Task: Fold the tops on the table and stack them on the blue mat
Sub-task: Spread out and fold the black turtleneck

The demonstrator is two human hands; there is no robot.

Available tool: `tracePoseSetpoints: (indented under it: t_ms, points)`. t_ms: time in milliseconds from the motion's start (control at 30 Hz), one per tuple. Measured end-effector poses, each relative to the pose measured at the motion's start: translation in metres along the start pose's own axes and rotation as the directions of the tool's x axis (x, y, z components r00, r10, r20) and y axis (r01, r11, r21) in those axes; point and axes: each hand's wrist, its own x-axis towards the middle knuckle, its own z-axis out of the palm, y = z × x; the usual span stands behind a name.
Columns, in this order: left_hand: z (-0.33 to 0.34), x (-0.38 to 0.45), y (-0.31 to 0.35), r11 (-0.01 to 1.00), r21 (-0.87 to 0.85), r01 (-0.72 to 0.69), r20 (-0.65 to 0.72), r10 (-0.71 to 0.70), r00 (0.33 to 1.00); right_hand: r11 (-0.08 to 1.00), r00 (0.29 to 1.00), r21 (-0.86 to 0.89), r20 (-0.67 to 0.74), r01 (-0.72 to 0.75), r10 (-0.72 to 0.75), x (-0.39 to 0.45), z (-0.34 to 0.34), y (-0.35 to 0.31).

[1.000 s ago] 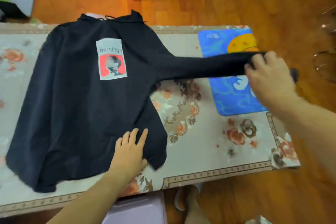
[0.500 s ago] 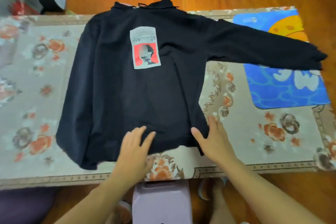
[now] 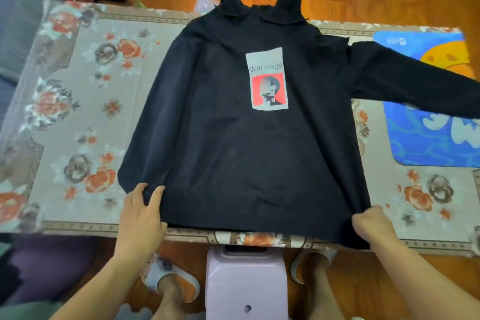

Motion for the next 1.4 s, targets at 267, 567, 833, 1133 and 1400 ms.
tracePoseSetpoints:
  t_ms: [267, 567, 833, 1133, 1400]
  points:
    - [-0.001, -0.008, -0.054, 0.921, -0.379, 0.085, 0.014, -0.086, 0.996, 0.599, 0.626, -0.397, -0.074, 0.696, -0.776, -0.038, 0.045, -0.063]
    - [-0.047, 0.041, -0.048, 0.544, -0.718, 0.433, 0.202, -0.433, 0.878, 0.502, 0.528, -0.173, 0.181, 0.847, -0.830, -0.123, 0.109, -0.183]
    - [-0.106, 0.036, -0.172, 0.977, -0.211, 0.030, -0.288, -0.092, 0.953, 0.392, 0.454, -0.252, 0.274, 0.885, -0.848, -0.156, 0.145, -0.234]
    - [-0.049, 0.080, -0.193, 0.814, -0.413, 0.408, -0.024, -0.458, 0.889, 0.265, 0.316, -0.305, 0.132, 0.915, -0.939, -0.176, 0.174, -0.335]
    - [-0.046, 0.116, -0.222, 0.881, -0.242, 0.406, -0.023, -0.423, 0.906, 0.206, 0.170, -0.411, -0.123, 0.888, -0.978, -0.161, 0.158, -0.462]
